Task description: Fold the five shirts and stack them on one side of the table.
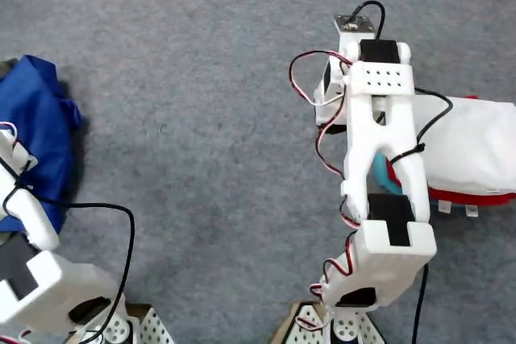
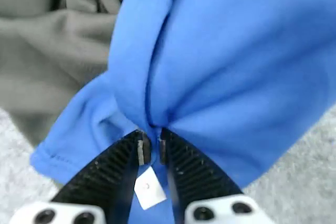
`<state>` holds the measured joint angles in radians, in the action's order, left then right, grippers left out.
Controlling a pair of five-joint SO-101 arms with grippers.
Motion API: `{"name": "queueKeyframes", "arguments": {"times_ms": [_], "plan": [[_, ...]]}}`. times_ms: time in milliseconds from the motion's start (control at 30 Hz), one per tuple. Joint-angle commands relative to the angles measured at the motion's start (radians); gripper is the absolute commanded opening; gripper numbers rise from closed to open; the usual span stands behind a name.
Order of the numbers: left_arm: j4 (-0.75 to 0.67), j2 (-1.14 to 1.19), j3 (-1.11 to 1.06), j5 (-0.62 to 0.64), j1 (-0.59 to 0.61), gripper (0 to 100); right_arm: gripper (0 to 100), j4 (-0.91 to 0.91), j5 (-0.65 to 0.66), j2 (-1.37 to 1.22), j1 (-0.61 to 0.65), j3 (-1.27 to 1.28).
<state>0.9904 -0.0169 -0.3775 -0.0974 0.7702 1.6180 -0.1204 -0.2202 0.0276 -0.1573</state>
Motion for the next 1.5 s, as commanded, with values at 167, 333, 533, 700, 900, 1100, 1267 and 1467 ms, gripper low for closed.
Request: {"name": "queueKeyframes", "arguments": {"times_ms": [167, 333, 533, 700, 900, 1100, 1267, 1467], "plan": [[0.189, -0.186, 0.120, 0.006, -0.098, 2, 1.9, 0.008, -0.009, 0.064, 0.013, -0.004], [0.296, -0.311, 0.118, 0.008, -0.259, 2, 1.8, 0.009, -0.009, 0.064, 0.013, -0.004], [0.382, -0.515, 0.120, 0.008, -0.529, 2, 1.8, 0.029, -0.009, 0.065, 0.008, -0.005], [0.451, -0.621, 0.110, 0.020, -0.833, 2, 1.8, 0.031, -0.009, 0.071, 0.005, -0.005], [0.451, -0.619, 0.120, 0.020, -1.097, 2, 1.9, 0.051, -0.005, 0.071, 0.005, -0.012], [0.456, -0.601, 0.120, 0.020, -1.197, 4, 3.5, 0.051, 0.009, 0.071, 0.005, -0.013], [0.559, -0.608, 0.146, 0.123, -1.194, 26, 23.0, 0.086, 0.064, 0.073, 0.013, -0.027], [0.735, -0.610, 0.405, 0.212, -0.977, 28, 31.3, 0.164, 0.075, 0.071, 0.101, -0.147]]}}
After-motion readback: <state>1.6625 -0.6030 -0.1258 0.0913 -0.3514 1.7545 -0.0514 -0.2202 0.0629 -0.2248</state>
